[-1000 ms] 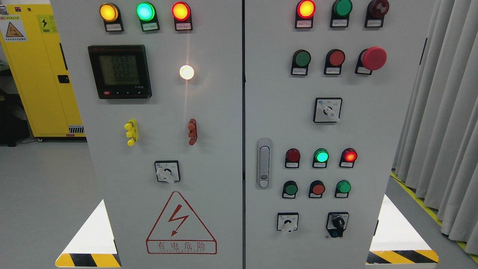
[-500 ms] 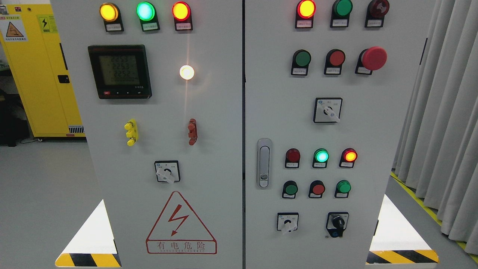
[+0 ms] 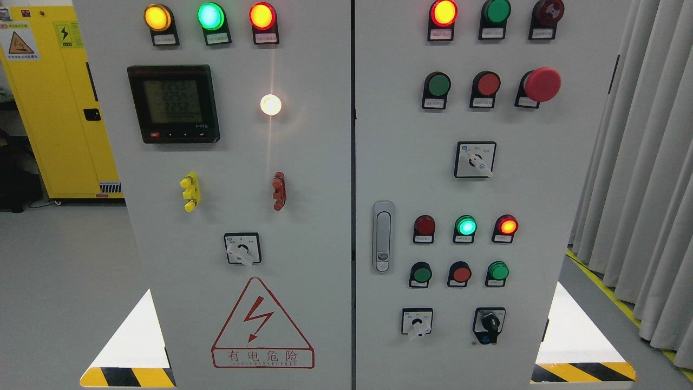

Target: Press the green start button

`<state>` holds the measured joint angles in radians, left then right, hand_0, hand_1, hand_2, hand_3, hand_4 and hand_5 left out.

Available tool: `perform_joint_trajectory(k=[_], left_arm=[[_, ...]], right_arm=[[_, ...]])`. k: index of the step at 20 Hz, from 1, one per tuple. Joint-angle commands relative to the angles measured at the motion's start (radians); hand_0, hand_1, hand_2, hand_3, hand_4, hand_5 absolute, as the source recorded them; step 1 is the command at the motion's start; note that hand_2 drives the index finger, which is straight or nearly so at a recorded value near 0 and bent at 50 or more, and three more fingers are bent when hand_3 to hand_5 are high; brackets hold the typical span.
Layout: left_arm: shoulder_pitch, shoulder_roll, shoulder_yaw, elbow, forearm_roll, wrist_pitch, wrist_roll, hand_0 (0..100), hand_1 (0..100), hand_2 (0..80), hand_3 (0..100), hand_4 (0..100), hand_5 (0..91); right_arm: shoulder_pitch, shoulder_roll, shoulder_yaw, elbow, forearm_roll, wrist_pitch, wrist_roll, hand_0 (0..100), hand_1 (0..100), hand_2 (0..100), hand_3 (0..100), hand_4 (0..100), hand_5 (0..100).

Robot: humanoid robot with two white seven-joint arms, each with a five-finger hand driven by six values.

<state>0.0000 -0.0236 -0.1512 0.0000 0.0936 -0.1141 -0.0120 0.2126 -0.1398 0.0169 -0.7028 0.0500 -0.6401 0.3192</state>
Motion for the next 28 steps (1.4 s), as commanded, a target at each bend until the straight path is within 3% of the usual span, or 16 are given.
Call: perform_joint_trajectory(k=[1, 3, 5, 7, 8, 9, 10, 11, 13, 16, 18, 20, 24, 28], left_arm=[[0.002, -0.055, -0.001, -0.026, 0.0, -0.001, 0.0, 12, 56, 0.0, 0, 0, 0.0], [0.002, -0.067, -0.001, -0.028, 0.0, -0.001, 0.0, 12, 56, 0.0, 0, 0, 0.0], [0.002, -0.076, -0.001, -0.028, 0.0, 0.001, 0.0, 12, 56, 0.0, 0, 0, 0.0], [0.002, -0.079, -0.002, -0.028, 0.0, -0.001, 0.0, 12, 56, 0.0, 0, 0, 0.0], [0.002, -0.079, -0.002, -0.028, -0.002, -0.001, 0.0, 12, 56, 0.0, 0, 0, 0.0], [0.002, -0.079, -0.002, -0.028, -0.002, -0.001, 0.0, 12, 56, 0.0, 0, 0, 0.0], [0.002, -0.079, -0.002, -0.028, -0.002, -0.001, 0.0, 12, 56, 0.0, 0, 0, 0.0], [0.002, -0.079, -0.002, -0.028, -0.002, -0.001, 0.0, 12, 56, 0.0, 0, 0, 0.0], [0.002, -0.079, -0.002, -0.028, -0.002, -0.001, 0.0, 12, 56, 0.0, 0, 0, 0.0], [0.002, -0.079, -0.002, -0.028, -0.002, -0.001, 0.0, 12, 56, 0.0, 0, 0, 0.0], [0.002, -0.079, -0.002, -0.028, -0.002, -0.001, 0.0, 12, 56, 0.0, 0, 0, 0.0], [0.002, -0.079, -0.002, -0.028, -0.002, -0.001, 0.0, 12, 56, 0.0, 0, 0, 0.0], [0.002, -0.079, -0.002, -0.028, -0.002, -0.001, 0.0, 12, 56, 0.0, 0, 0, 0.0], [0.002, -0.079, -0.002, -0.028, -0.002, -0.001, 0.0, 12, 56, 0.0, 0, 0, 0.0]], right_arm=[[0.057, -0.05, -0.015, -0.478, 0.065, -0.076, 0.003, 18, 51, 0, 12, 2, 0], [0.065, -0.05, -0.02, -0.559, 0.094, -0.09, 0.006, 19, 54, 0, 18, 10, 0], [0.068, -0.053, -0.035, -0.625, 0.123, -0.093, 0.012, 19, 55, 0, 19, 10, 0], [0.065, -0.055, -0.035, -0.688, 0.152, -0.095, 0.014, 19, 57, 0, 30, 25, 0], [0.062, -0.055, -0.035, -0.714, 0.172, -0.095, 0.014, 20, 58, 0, 31, 26, 1], [0.057, -0.054, -0.037, -0.736, 0.194, -0.093, 0.015, 20, 59, 0, 38, 34, 10], [0.053, -0.055, -0.037, -0.748, 0.209, -0.093, 0.02, 20, 59, 0, 38, 36, 11], [0.047, -0.055, -0.037, -0.759, 0.22, -0.095, 0.037, 19, 61, 0, 51, 53, 36], [0.03, -0.05, -0.037, -0.783, 0.234, -0.095, 0.072, 19, 62, 0, 55, 59, 45], [-0.015, -0.052, -0.037, -0.83, 0.266, -0.095, 0.073, 17, 65, 0, 68, 71, 59], [-0.062, -0.05, -0.043, -0.854, 0.329, -0.095, 0.066, 17, 66, 0, 72, 74, 64], [-0.102, -0.05, -0.083, -0.88, 0.391, -0.095, 0.064, 10, 68, 0, 76, 76, 72], [-0.168, -0.044, -0.147, -0.931, 0.548, -0.096, 0.043, 10, 69, 0, 79, 77, 83], [-0.255, -0.044, -0.183, -0.965, 0.662, -0.095, 0.006, 29, 71, 0, 76, 78, 87]])
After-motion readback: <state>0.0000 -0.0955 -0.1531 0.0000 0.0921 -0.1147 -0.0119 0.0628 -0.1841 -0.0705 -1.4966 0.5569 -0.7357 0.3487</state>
